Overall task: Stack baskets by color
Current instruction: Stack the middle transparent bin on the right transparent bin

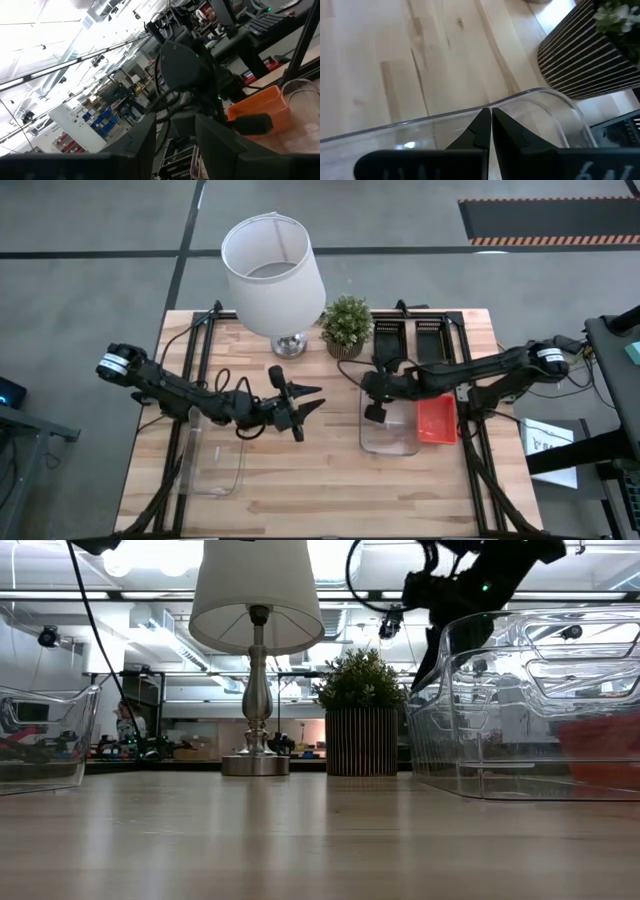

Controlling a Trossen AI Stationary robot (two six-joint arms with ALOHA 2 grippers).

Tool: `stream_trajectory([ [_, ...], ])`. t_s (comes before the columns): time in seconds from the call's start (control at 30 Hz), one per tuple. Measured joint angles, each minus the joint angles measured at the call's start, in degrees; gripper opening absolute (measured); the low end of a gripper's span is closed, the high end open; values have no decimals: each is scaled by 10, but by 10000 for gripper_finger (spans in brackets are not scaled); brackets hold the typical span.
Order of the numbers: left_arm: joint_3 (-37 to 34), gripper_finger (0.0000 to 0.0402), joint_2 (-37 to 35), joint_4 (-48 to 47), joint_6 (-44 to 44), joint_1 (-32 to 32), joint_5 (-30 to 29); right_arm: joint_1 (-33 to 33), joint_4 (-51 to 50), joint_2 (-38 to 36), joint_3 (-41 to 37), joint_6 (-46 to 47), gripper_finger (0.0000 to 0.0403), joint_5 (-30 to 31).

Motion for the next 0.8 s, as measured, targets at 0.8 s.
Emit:
stream_trajectory([
  [0.8, -2, 120, -1, -2, 0, 0, -5, -1, 48, 39, 30, -96, 9, 0],
])
